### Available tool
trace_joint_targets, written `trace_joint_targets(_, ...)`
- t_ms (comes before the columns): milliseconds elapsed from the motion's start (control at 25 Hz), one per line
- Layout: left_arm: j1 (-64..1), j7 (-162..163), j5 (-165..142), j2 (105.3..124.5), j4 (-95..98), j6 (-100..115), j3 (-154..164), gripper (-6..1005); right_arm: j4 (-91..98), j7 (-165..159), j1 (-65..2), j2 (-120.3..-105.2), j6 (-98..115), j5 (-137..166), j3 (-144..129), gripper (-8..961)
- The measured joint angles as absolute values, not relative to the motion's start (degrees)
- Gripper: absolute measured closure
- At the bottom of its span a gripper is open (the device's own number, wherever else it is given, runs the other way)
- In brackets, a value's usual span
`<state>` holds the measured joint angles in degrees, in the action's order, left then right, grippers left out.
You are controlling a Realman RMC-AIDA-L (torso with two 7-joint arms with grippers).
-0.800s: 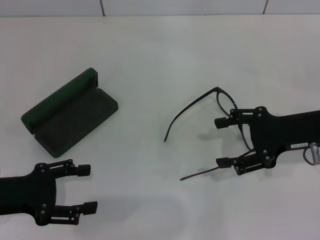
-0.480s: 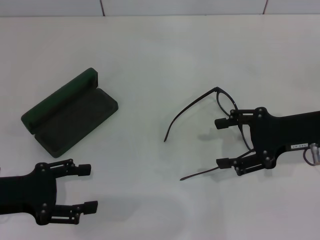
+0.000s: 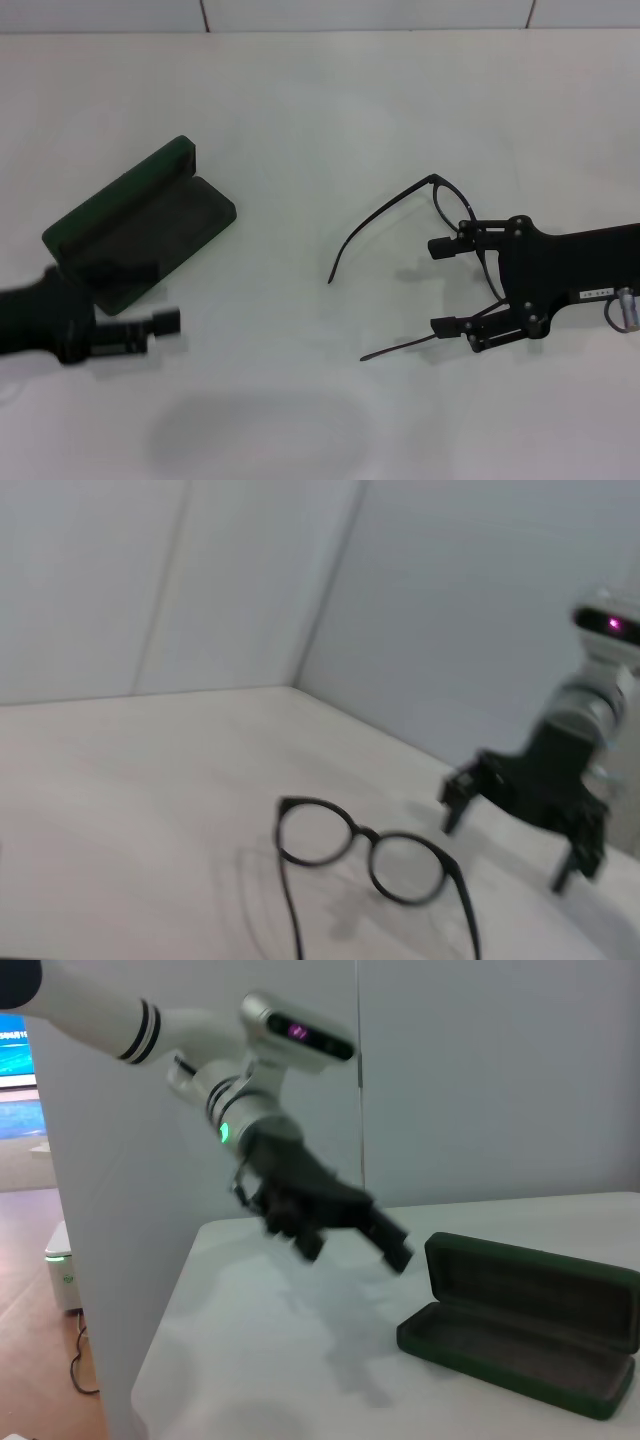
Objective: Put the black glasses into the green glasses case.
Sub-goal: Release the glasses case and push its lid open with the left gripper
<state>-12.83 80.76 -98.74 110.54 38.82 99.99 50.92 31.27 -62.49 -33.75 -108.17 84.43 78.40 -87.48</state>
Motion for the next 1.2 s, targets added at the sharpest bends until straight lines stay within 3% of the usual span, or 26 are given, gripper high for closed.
trace_joint_targets(440,-23.0,107.3,-117.1,110.82,62.8,97.0,41.7,126,31.6,-62.5,-33.8,-109.21,84.1,79.9,-87.3,100)
trace_joint_targets(640,-31.7,116.4,-132.3,111.05,68.9,96.9,43.2,126,31.5,-62.5,-34.0,-109.57,84.1,80.1,-87.4,99)
trace_joint_targets(800,-38.7,119.6,-146.3,112.39,66.4,95.6,43.7,127,31.6,-62.5,-34.2,-110.18,83.7,81.0,-87.3,99)
trace_joint_targets(1200,-39.9,121.8,-154.2,113.75,62.4,90.5,49.3,195,31.7,-63.2,-34.7,-110.74,83.3,81.4,-87.3,100)
